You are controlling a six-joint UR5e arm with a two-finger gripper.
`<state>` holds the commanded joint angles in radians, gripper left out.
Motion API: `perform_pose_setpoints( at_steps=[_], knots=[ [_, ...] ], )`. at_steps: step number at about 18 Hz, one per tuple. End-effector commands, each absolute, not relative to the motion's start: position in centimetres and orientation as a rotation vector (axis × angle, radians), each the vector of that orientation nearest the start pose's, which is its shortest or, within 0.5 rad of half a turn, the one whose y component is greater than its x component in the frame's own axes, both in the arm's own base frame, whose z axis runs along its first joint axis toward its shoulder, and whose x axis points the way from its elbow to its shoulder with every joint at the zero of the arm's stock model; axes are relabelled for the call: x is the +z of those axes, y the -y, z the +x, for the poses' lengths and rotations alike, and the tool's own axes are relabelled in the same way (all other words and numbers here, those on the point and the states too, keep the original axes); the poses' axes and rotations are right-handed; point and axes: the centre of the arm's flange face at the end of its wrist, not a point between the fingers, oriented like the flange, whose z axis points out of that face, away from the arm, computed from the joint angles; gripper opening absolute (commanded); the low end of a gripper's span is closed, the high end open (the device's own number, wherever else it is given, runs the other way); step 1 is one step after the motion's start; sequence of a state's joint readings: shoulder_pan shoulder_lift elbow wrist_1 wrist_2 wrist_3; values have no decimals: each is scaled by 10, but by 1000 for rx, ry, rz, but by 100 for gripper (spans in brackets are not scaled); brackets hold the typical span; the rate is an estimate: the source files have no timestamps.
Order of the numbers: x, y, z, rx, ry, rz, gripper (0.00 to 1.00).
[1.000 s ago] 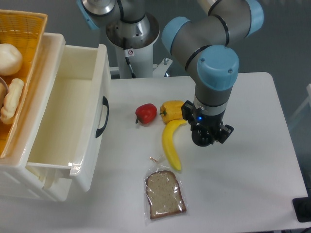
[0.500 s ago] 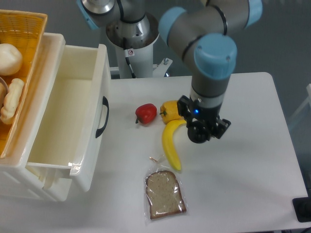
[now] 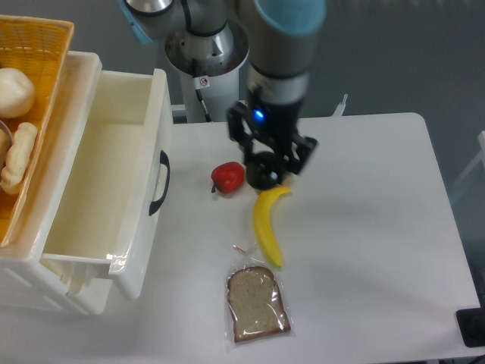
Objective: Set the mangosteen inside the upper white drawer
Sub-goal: 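Carry the mangosteen over the open white drawer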
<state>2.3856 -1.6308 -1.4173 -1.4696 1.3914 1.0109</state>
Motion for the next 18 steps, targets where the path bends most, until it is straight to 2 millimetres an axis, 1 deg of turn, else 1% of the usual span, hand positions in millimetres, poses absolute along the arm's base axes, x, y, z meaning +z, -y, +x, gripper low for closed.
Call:
perform_pose_setpoints(
  at_steps=[2, 3, 6, 7, 11, 12, 15, 17, 18],
  knots=[
    [554, -486, -247, 50, -383, -2831, 0],
    [559, -490, -232, 42, -404, -2816, 0],
    [560, -506, -194, 8, -494, -2786, 0],
    [556, -509, -185, -5, -520, -2785, 0],
    [528, -521, -162, -65, -609, -2803, 0],
    [516, -526, -159, -82, -641, -2809, 0],
    [497, -533, -156, -114, -741, -2804, 0],
    [488, -538, -158, -133, -756, -2812, 0],
    [482, -542, -156, -144, -784, -2811, 0]
  ],
)
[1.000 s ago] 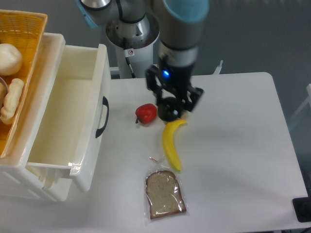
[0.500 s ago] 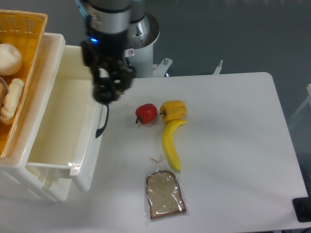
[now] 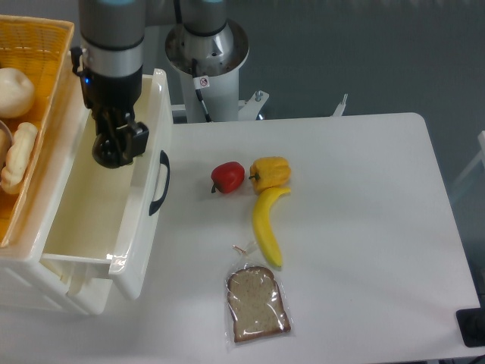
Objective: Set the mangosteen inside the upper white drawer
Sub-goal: 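Carry the mangosteen over the open white drawer, then lower the mangosteen into the open white drawer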
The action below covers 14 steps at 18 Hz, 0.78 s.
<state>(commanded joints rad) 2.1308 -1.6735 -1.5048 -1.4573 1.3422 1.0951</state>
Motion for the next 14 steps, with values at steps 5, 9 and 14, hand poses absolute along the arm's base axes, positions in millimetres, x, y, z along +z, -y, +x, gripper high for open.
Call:
perform_pose_setpoints(
  at_steps=[5, 9, 14],
  knots=[
    [461, -554, -158, -182, -832, -2823, 0],
    [454, -556, -158, -198, -847, -2826, 1],
    [458, -559, -148, -196, -870, -2811, 28]
  ],
)
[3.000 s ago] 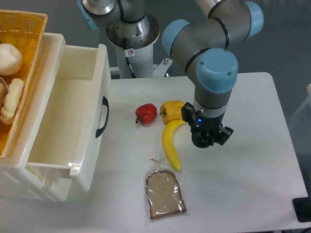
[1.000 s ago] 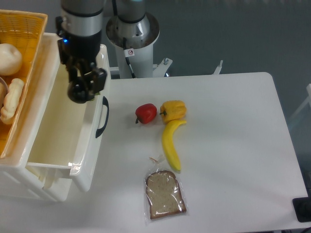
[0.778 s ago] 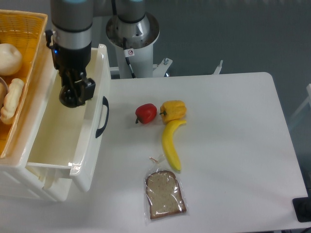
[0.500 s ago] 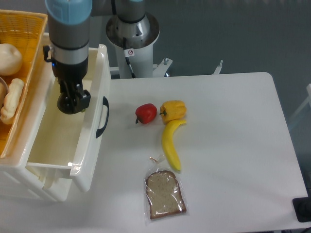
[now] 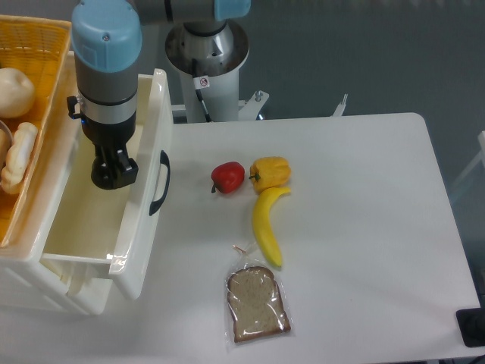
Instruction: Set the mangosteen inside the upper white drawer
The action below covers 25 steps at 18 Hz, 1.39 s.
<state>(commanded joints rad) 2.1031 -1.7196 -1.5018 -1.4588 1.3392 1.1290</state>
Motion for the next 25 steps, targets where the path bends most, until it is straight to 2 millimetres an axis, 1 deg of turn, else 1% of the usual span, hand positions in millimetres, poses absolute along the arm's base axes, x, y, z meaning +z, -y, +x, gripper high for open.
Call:
perform_pose_setpoints(
  at_steps=[1, 4, 5, 7, 8, 12, 14, 15, 16, 18, 20, 21, 22, 25],
  knots=[
    [457, -559, -148, -196, -872, -2810, 42],
    [460, -562, -146, -185, -900, -2794, 65],
    [462, -562, -147, -178, -906, -2788, 77],
    [467, -564, -148, -138, -910, -2766, 95],
    [468, -564, -148, -131, -907, -2763, 99],
    [470, -562, -148, -127, -903, -2760, 99],
    [473, -562, -152, -116, -882, -2763, 100],
    [481, -563, -155, -86, -868, -2749, 99],
    [492, -562, -165, -45, -842, -2731, 100],
    [517, -545, -200, 36, -682, -2724, 100],
    [531, -534, -223, 78, -445, -2715, 100],
    [532, -526, -242, 98, -324, -2715, 100],
    [532, -518, -262, 114, -249, -2716, 100],
    [520, -495, -311, 126, -144, -2740, 100]
  ],
)
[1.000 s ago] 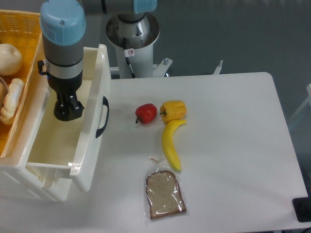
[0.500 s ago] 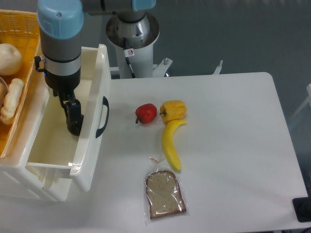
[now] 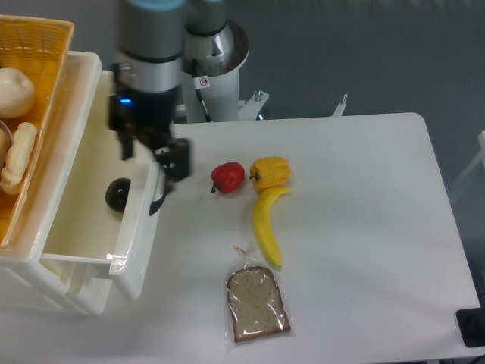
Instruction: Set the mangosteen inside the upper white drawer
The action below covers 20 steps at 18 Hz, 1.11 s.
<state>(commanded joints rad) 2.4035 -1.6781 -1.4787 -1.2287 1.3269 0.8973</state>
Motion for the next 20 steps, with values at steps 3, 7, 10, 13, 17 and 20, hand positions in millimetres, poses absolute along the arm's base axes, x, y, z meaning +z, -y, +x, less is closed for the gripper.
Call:
perform_pose_setpoints(
  at_steps=[3, 7, 10, 13, 17, 20],
  knots=[
    [497, -455, -368, 135, -91, -2778, 100],
    [465, -409, -432, 129, -86, -2825, 100],
    [425, -394, -468, 94, -145, -2891, 100],
    [391, -382, -494, 51, -109, -2955, 100],
    [349, -371, -526, 32, -178, -3075, 100],
    [325, -372, -542, -5, -265, -3083, 100]
  ],
)
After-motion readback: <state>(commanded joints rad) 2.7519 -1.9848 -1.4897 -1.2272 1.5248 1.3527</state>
